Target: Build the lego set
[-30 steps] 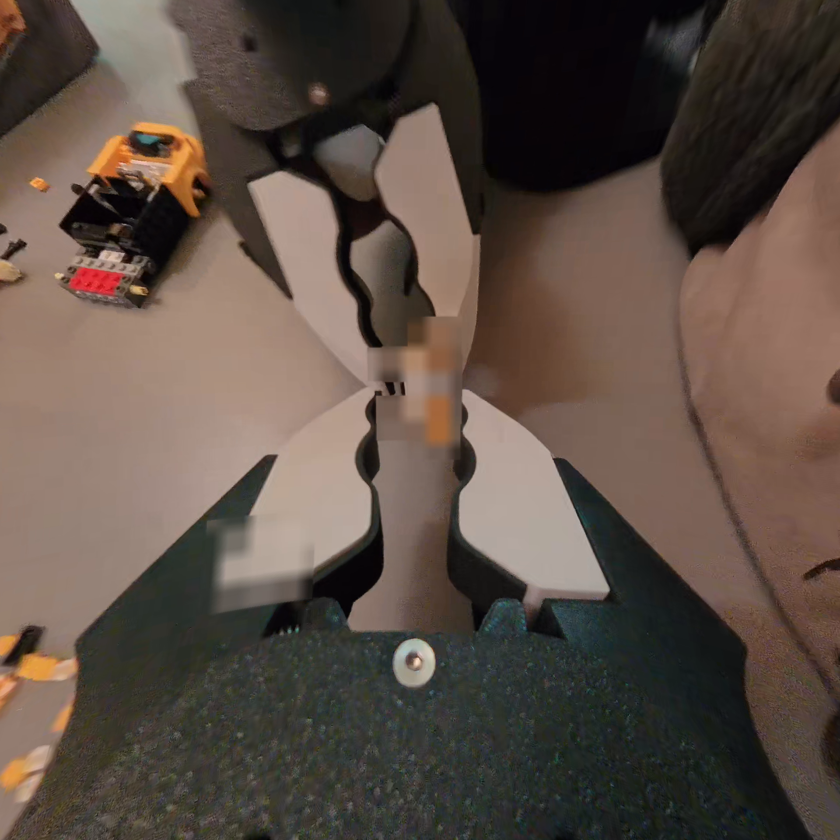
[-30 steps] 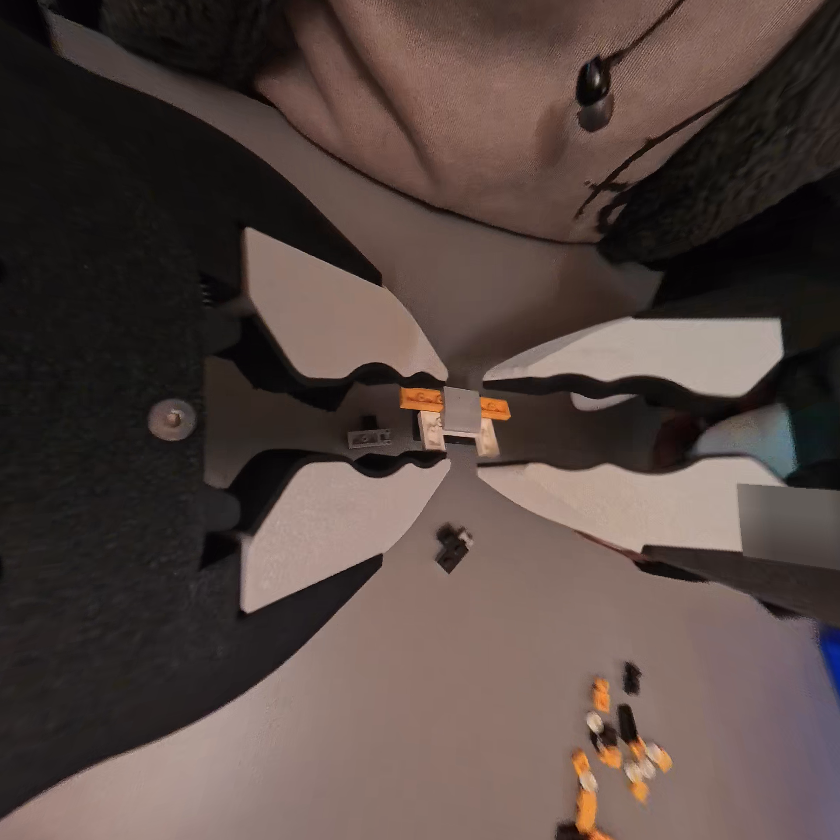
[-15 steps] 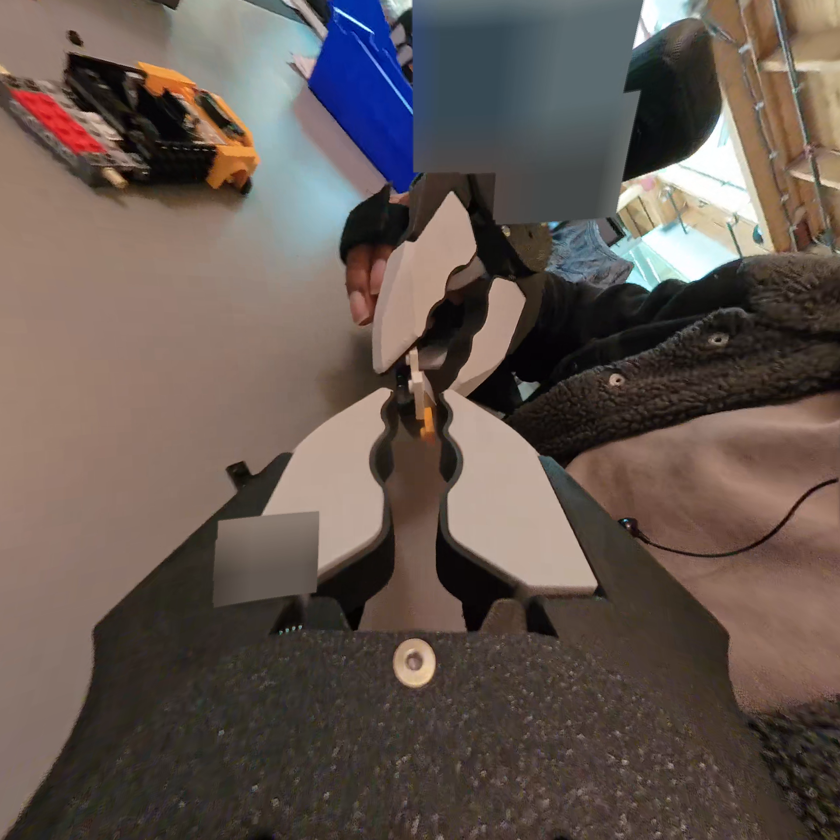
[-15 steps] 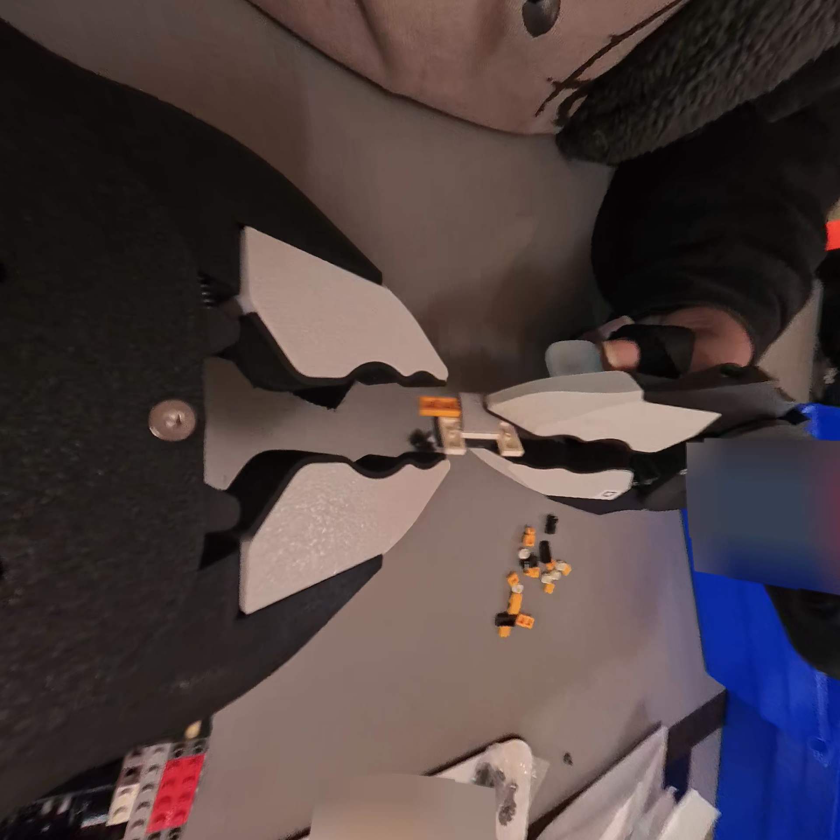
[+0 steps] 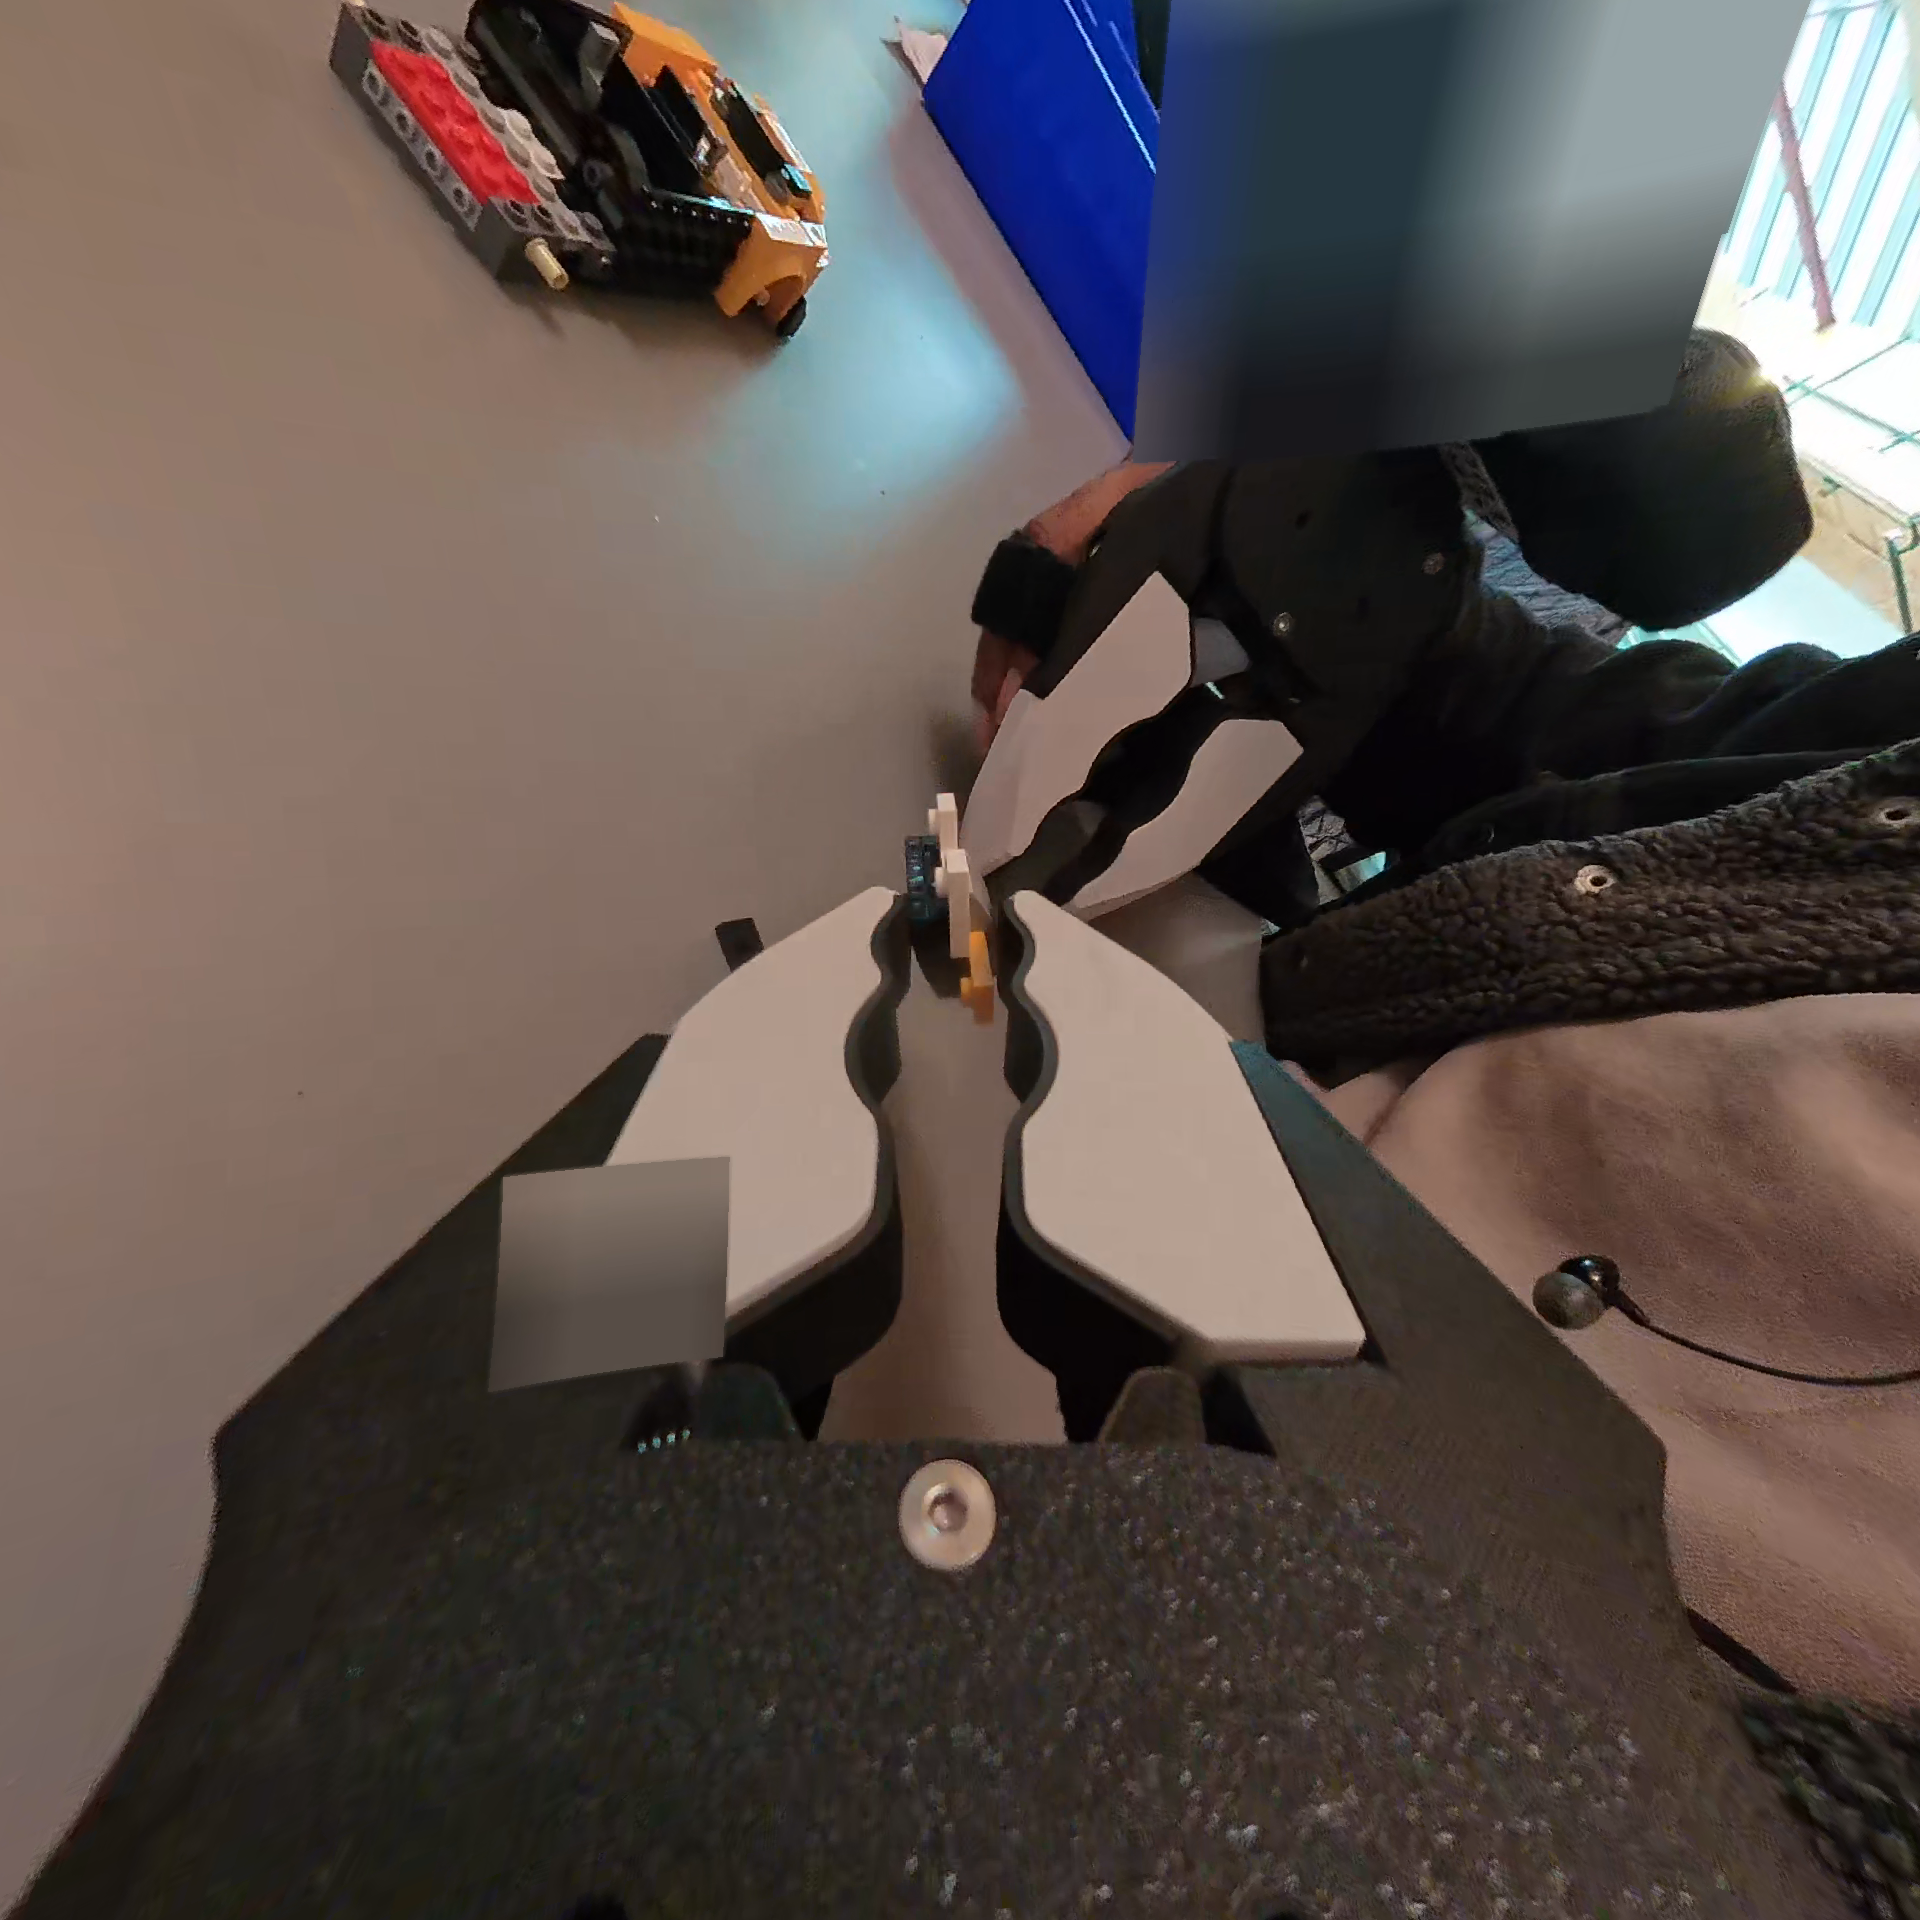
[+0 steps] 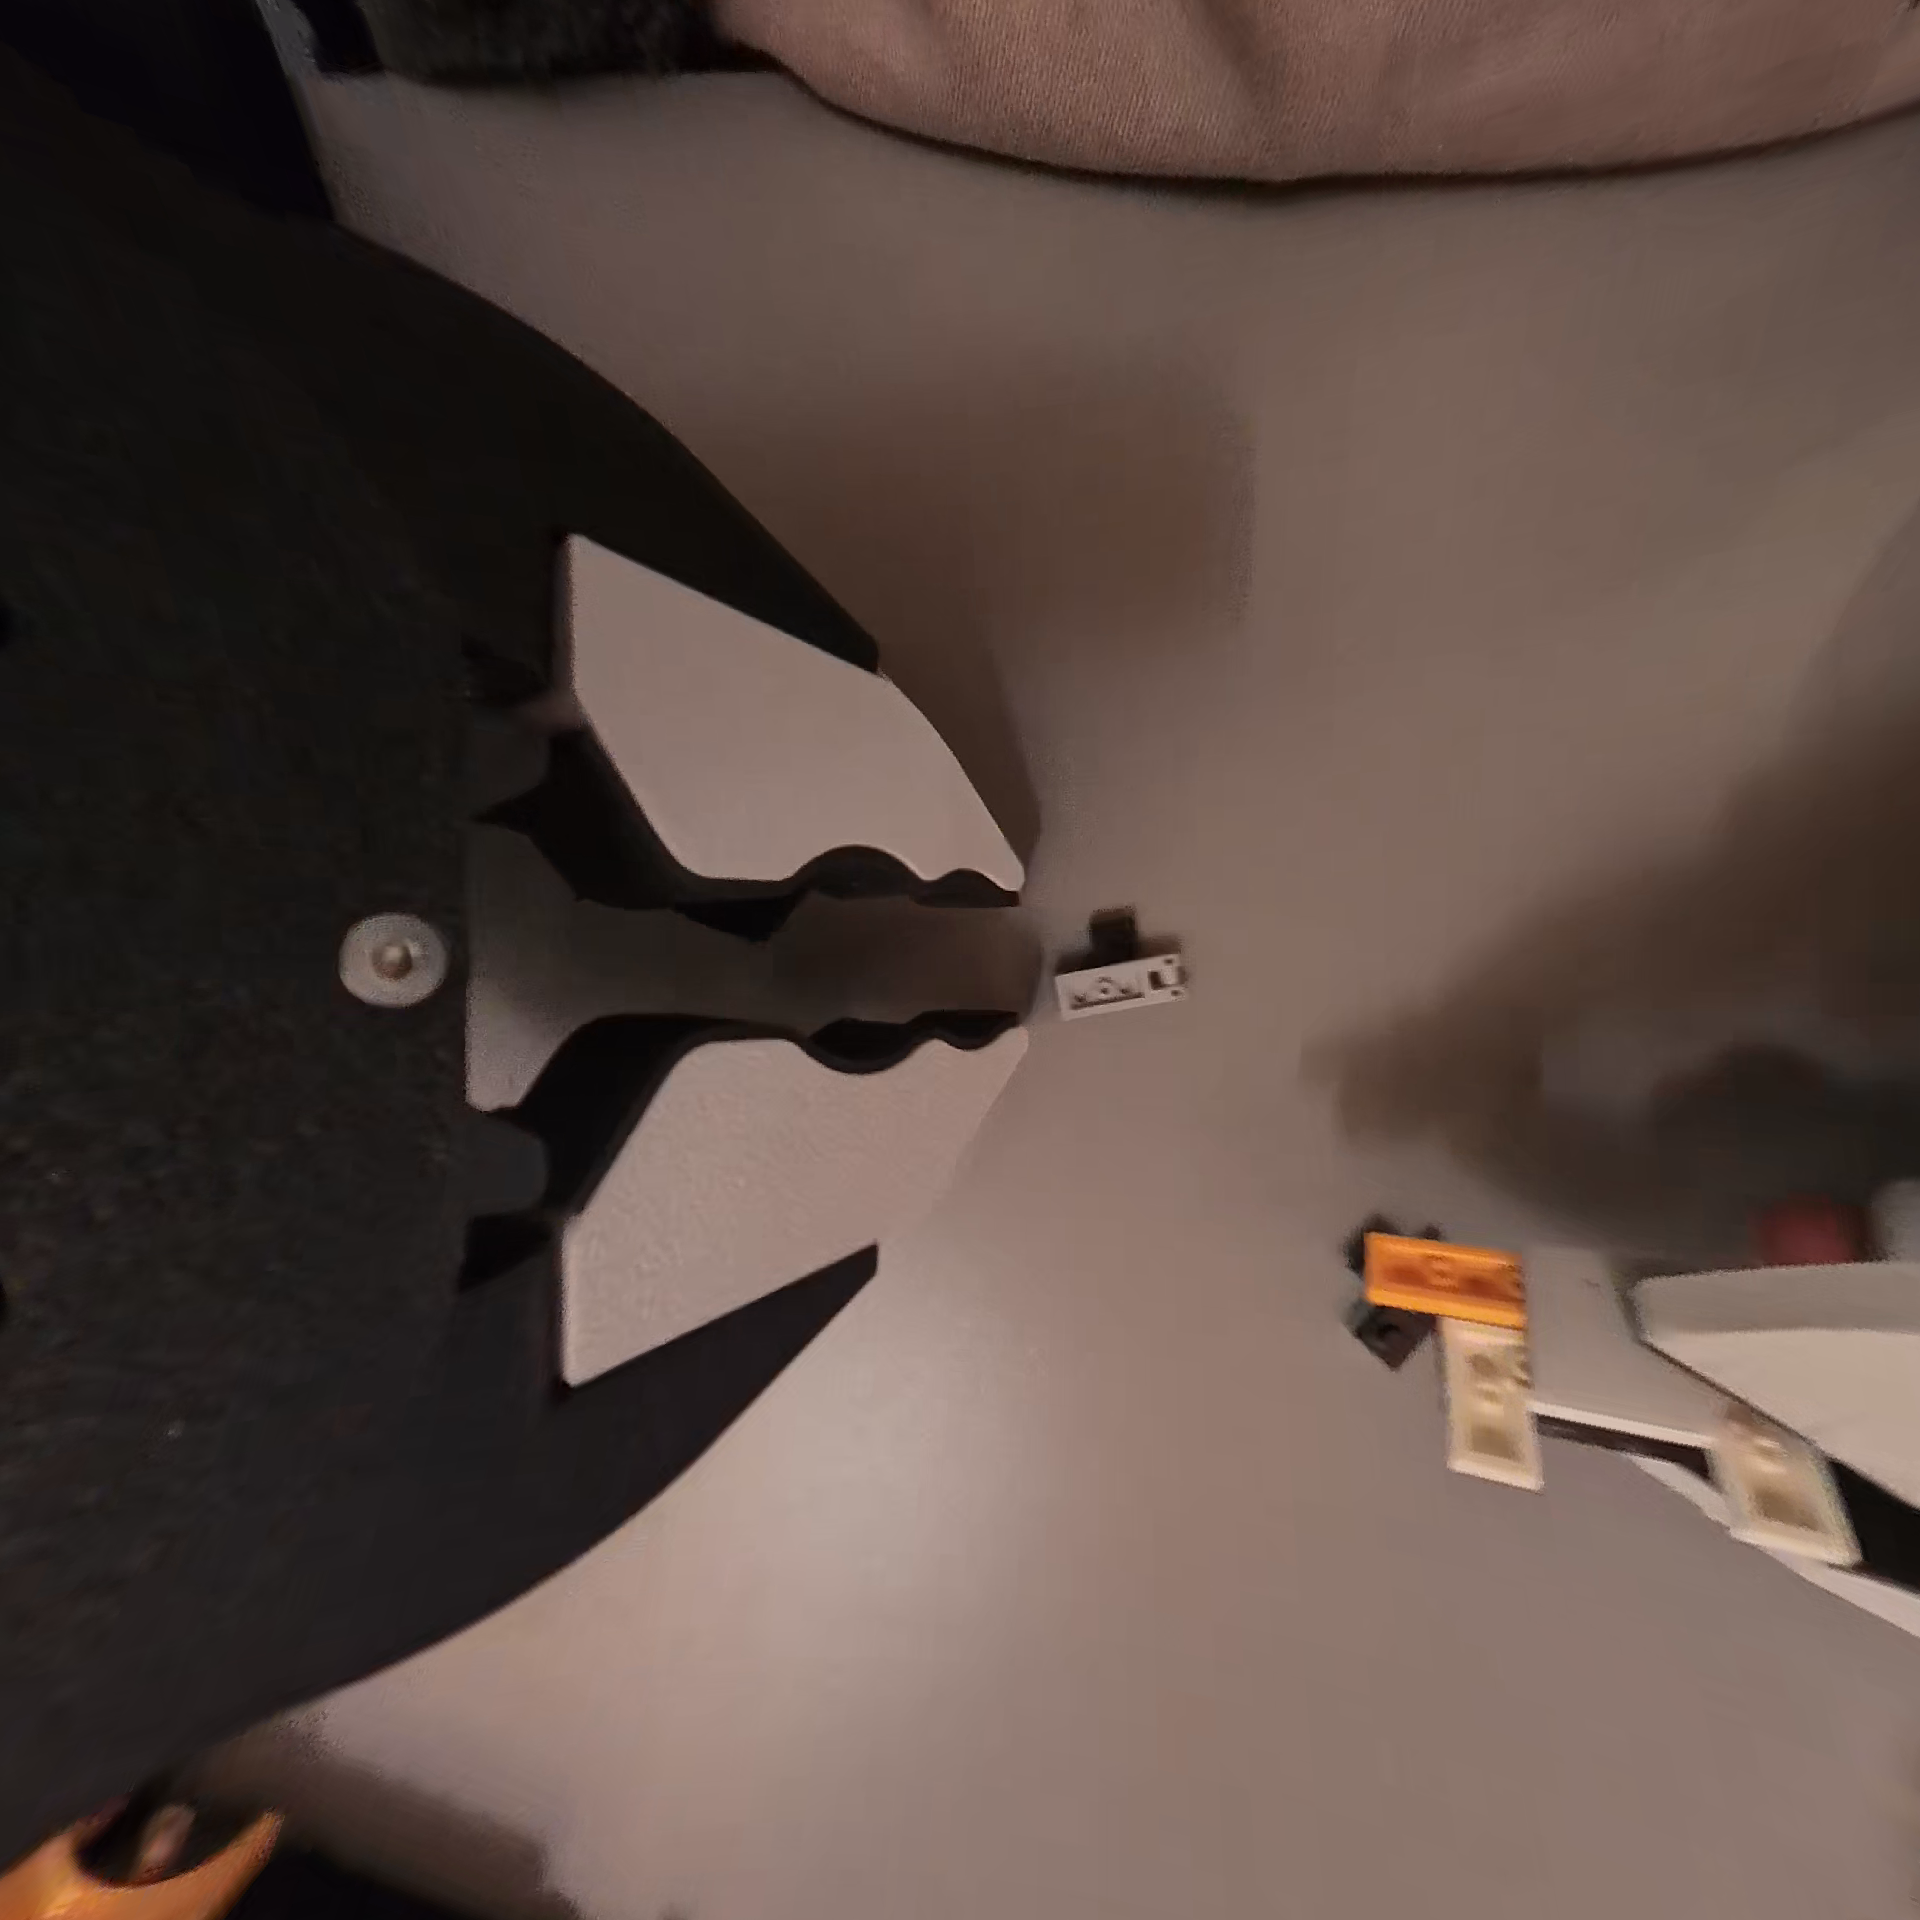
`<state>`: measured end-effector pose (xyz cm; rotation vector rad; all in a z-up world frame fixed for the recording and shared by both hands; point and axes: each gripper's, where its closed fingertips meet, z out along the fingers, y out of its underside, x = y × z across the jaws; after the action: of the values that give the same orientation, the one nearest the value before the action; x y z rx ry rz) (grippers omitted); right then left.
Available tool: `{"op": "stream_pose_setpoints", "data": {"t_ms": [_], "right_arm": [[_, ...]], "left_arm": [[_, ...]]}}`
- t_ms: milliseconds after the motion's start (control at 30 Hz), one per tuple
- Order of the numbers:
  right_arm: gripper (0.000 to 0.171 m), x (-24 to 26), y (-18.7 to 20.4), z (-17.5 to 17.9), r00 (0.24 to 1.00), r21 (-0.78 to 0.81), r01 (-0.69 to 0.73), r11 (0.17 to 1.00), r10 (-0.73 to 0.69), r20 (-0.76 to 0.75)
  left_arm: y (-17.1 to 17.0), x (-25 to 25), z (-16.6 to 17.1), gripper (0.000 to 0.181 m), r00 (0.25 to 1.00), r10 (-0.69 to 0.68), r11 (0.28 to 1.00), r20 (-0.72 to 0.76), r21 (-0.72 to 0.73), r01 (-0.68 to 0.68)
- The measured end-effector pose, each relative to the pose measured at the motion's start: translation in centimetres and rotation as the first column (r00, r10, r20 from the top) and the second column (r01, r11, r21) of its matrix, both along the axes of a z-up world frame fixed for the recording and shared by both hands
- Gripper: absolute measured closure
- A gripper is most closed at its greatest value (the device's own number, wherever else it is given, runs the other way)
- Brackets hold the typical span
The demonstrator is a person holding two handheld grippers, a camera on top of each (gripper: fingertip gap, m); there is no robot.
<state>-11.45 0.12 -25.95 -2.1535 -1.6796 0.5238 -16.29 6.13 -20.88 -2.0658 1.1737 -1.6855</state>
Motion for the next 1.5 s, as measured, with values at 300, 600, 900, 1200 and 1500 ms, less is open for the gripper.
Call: {"op": "stream_pose_setpoints", "data": {"t_ms": [300,600,900,1200,1500], "right_arm": [[0.143,-1.4,-0.5,-0.1,0.985,-0.09,0.164,0.982,-0.168,-0.029],[0.143,-0.9,0.9,0.2,0.984,-0.023,0.179,0.984,-0.179,-0.012],[0.148,-1.9,1.2,-0.1,0.975,-0.068,0.22,0.973,-0.222,-0.017],[0.149,-1.9,2.4,3.7,0.962,0.148,0.206,0.967,-0.172,-0.212],[0.148,-2.3,3.9,6.0,0.967,0.247,0.195,0.949,-0.145,-0.209]], "left_arm": [[-0.5,-0.1,-0.6,0.167,1.0,-0.02,1.0,-0.02,-0.02,0.019],[-1.0,-0.2,-1.6,0.167,0.997,-0.028,0.999,-0.073,-0.021,0.027],[-1.7,0.1,-2.5,0.166,0.991,-0.041,0.999,-0.128,0.005,0.042],[-2.5,0.8,-2.1,0.166,0.996,-0.04,0.995,-0.083,-0.099,0.031],[-2.7,1.5,0.3,0.167,0.999,0.019,0.974,0.048,-0.226,-0.008]]}}
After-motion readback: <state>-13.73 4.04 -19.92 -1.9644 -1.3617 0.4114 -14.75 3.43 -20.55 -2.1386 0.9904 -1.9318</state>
